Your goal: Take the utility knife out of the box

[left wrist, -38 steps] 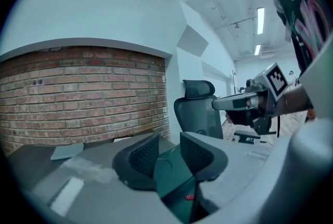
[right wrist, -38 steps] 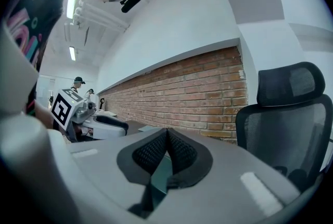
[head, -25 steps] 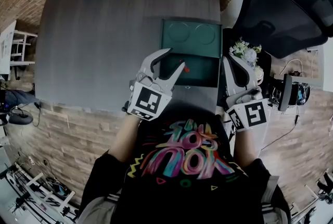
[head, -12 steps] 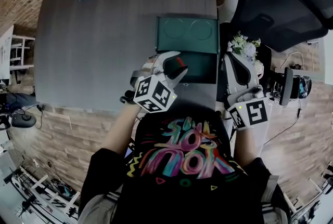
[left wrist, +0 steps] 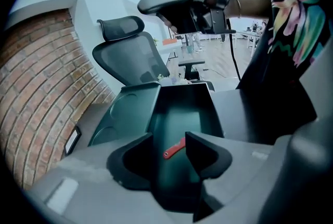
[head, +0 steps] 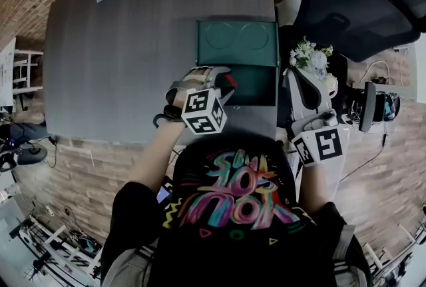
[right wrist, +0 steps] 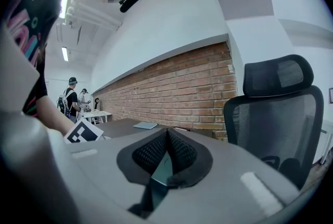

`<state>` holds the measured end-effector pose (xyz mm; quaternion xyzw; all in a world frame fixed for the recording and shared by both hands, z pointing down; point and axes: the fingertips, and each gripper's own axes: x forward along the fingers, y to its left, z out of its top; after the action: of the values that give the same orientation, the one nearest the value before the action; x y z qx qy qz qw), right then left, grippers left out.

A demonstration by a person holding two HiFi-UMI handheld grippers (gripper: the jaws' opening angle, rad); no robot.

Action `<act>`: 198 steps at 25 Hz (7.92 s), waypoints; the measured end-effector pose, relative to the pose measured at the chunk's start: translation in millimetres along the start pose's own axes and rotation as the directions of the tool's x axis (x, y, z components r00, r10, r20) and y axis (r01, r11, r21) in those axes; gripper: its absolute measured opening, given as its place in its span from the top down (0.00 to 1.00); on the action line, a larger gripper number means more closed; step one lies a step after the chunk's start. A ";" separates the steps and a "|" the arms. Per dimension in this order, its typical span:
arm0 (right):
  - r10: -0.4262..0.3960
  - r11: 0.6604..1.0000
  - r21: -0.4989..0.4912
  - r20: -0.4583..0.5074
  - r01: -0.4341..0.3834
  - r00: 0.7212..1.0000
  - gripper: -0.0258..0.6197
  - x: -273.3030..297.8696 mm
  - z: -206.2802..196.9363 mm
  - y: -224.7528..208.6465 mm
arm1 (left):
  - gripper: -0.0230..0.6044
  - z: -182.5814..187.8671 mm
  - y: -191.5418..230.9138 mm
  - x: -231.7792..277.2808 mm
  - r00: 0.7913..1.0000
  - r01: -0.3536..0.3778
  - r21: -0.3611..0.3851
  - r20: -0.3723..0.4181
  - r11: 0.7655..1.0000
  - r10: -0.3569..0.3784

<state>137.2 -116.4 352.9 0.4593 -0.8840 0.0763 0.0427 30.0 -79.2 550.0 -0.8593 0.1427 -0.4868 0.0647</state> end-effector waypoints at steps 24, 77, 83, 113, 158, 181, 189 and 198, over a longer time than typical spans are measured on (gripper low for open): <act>0.002 1.000 0.015 -0.020 -0.001 1.000 0.96 1.0 -7.7 -7.0 | 0.50 -25.8 -15.1 44.2 0.978 -0.010 -0.318 -0.202 0.948 -0.058; 0.002 1.000 0.019 -0.053 -0.001 0.999 0.96 1.9 -18.5 -16.6 | 0.55 -19.1 -22.5 54.6 0.979 -0.063 -0.540 -0.195 0.839 -0.052; -0.001 1.000 0.011 -0.052 0.001 0.999 0.96 2.4 -15.5 -16.5 | 0.55 -16.3 -21.2 46.1 0.985 -0.066 -0.546 -0.169 0.835 -0.032; 0.015 0.998 -0.063 0.005 -0.015 1.000 0.96 -8.2 8.7 1.4 | 0.55 28.2 35.2 -54.3 0.959 -0.206 -0.597 0.033 0.775 0.280; 0.127 0.987 -0.103 0.057 -0.121 0.990 0.96 24.3 38.5 31.5 | 0.54 56.0 102.2 -231.0 0.558 -0.290 -0.799 0.306 0.527 0.772; 0.100 0.992 -0.079 0.034 -0.097 0.994 0.96 28.9 31.4 26.5 | 0.54 52.9 103.9 -220.8 0.592 -0.260 -0.814 0.292 0.520 0.752; 0.097 0.993 -0.067 0.029 -0.095 0.995 0.96 29.3 28.1 25.9 | 0.54 52.9 105.5 -215.4 0.606 -0.248 -0.809 0.301 0.534 0.737; 0.104 0.993 -0.063 0.018 -0.103 0.994 0.96 31.9 24.3 28.5 | 0.54 51.2 103.6 -209.2 0.621 -0.242 -0.803 0.303 0.545 0.723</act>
<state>95.4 -130.2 330.9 0.4121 -0.9090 0.0460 0.0434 -46.7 -114.7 326.5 -0.8414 0.5320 -0.0506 -0.0805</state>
